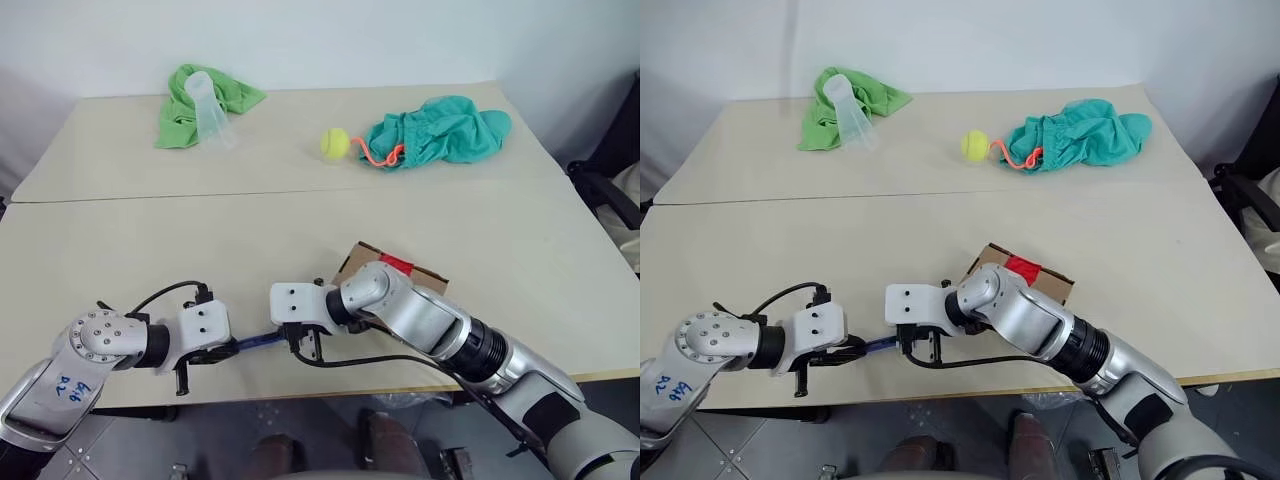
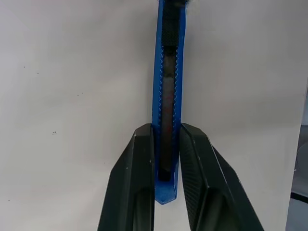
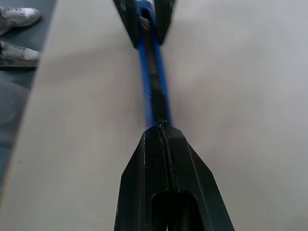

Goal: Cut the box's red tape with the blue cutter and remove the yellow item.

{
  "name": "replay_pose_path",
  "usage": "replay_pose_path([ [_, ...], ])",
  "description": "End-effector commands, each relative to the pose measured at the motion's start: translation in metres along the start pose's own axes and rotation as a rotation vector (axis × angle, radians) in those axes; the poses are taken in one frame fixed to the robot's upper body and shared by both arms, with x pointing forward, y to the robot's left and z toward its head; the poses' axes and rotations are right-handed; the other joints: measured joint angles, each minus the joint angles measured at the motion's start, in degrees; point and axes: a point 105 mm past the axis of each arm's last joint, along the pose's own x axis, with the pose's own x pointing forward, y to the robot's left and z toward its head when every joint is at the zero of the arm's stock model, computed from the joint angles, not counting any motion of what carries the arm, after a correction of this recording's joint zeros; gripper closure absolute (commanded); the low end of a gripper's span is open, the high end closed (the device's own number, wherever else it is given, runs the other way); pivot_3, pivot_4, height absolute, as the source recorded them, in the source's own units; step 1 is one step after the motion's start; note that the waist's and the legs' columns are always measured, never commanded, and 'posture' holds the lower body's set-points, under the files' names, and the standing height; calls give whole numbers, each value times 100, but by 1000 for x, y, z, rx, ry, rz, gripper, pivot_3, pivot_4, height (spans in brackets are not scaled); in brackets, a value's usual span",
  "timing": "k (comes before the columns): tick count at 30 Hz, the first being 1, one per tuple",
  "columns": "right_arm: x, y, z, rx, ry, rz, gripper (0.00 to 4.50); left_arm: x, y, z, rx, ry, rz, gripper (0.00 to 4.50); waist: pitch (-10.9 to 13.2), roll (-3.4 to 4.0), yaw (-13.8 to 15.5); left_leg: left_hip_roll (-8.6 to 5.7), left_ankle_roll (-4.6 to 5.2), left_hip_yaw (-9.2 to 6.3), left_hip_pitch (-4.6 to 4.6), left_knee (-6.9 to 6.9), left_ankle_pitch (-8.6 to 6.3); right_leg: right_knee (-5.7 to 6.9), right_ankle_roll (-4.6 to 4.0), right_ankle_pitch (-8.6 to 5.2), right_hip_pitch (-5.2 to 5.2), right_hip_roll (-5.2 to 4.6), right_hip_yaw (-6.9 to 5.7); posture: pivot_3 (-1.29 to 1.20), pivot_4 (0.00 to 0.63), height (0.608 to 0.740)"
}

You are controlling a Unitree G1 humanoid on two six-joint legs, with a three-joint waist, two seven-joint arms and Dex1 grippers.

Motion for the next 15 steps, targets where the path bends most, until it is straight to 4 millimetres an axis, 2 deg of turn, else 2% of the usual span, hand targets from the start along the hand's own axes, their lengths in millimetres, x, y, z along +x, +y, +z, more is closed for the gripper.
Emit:
replay_pose_path([
  [1, -2, -4, 9, -41, -24, -18, 4500, 20, -31, -20, -81, 76, -147, 4089, 0, 0, 4, 0, 0, 0, 0, 0, 0, 0, 0, 0, 0, 0, -1, 0, 150, 740],
  [15, -2, 5, 5, -57, -17, 18, 4500, 21, -25, -18, -88, 88, -132, 4089, -2, 2, 14, 0, -1, 0, 3, 4, 2, 7, -1, -1, 2, -1, 0, 0, 150, 740],
])
